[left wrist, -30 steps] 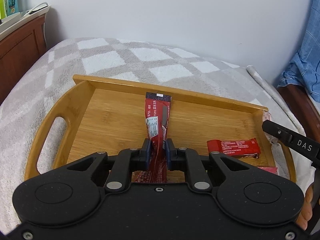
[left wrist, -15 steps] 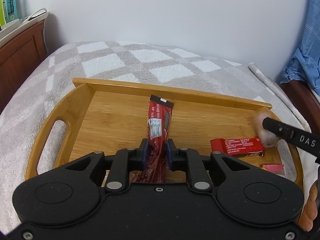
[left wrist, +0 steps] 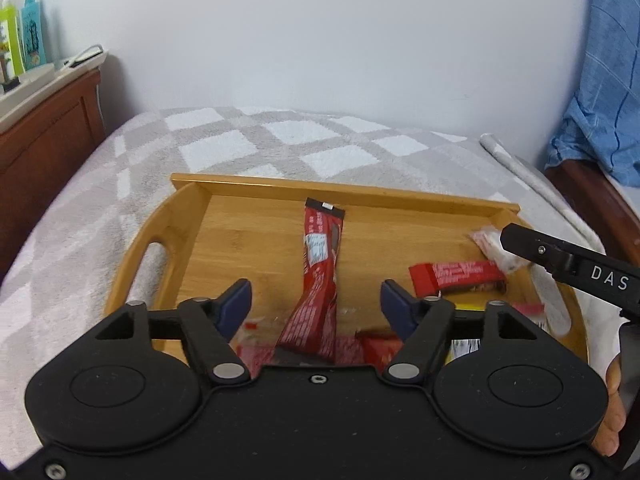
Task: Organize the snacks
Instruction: 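Carry both snacks onto the tray and open both tools, then move the left tool back to the pile and grasp the white-gold roll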
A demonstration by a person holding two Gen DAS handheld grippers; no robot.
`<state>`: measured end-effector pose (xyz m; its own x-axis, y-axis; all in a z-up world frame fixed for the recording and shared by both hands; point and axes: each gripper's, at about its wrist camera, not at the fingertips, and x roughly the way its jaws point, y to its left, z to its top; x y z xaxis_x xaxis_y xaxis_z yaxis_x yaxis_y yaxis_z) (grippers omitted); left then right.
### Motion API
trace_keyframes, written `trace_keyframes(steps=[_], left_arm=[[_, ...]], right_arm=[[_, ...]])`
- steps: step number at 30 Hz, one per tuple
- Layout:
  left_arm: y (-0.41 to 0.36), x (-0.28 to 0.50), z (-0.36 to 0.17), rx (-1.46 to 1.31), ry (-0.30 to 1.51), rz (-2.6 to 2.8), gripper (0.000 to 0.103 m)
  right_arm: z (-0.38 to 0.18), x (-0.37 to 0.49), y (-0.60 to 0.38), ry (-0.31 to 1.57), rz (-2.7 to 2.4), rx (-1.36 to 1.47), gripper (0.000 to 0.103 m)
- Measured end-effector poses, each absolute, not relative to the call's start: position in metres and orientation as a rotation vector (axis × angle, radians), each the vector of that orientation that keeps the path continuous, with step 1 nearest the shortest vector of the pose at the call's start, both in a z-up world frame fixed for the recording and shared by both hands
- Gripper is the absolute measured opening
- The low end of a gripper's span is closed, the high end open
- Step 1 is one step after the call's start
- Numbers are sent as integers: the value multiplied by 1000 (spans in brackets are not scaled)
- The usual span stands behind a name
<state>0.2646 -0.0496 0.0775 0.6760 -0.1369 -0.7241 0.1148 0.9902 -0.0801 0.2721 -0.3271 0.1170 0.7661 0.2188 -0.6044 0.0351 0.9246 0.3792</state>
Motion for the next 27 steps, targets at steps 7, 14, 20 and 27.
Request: trace_keyframes(steps=[7, 14, 20, 27], left_arm=[[-43, 230, 83, -11, 783, -144, 81], [-37, 193, 84, -19, 764, -173, 84], [-33, 165, 82, 0, 751, -182, 87], [-27, 137, 73, 23, 751, -196, 89]], right_arm=[[127, 238, -312, 673, 124, 348, 87], [136, 206, -303, 619, 108, 308, 91], [132, 182, -294, 626, 115, 317, 93], [131, 154, -276, 620, 110, 261, 102]])
